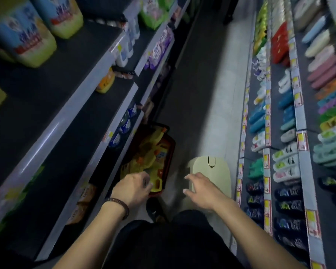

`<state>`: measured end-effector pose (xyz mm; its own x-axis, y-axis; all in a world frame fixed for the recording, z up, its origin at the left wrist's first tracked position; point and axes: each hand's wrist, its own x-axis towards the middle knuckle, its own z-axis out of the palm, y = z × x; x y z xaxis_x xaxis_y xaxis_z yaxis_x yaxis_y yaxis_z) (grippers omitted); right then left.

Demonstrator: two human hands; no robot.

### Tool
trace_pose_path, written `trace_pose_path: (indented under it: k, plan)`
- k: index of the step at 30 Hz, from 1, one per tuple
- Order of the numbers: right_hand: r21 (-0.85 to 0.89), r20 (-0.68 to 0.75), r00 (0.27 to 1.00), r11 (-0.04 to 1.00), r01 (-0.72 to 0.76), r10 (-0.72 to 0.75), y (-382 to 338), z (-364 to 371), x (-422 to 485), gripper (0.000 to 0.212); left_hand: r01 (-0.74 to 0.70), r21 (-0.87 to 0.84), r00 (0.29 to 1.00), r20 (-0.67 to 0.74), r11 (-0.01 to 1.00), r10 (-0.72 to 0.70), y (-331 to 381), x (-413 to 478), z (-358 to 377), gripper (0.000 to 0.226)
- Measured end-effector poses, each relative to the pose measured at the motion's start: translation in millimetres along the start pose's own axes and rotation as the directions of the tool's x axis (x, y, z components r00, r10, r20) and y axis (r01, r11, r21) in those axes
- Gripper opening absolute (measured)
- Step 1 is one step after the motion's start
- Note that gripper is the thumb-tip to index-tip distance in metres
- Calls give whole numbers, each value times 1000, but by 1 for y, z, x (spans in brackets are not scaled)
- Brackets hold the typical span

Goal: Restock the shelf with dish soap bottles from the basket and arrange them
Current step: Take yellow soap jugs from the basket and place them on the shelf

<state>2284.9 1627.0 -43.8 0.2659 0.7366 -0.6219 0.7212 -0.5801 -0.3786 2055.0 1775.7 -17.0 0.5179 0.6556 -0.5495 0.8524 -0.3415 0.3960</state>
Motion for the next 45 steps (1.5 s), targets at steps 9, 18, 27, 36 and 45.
trace_pose_path:
  k: [9,18,27,36,45]
  plan:
    - [-76,-58,993,992,101,-106,-56,-73,70,64,-33,-47,997,-74,998,30,-4,60,-42,37]
    - [-388,150,961,880,274,-233,-109,-90,165,71,141,-331,990,33,933,-138,-29,111,-30,40]
    - [-560,515,822,630,538,-245,-118,-107,321,64,462,-483,858,32,744,-512,-23,183,16,63]
    - [-521,676,705,537,663,-214,-67,-106,454,81,613,-498,735,76,613,-674,38,272,49,43]
    - [-430,432,728,588,685,-532,19,-13,555,99,544,-490,723,-139,681,-677,-2,366,174,41]
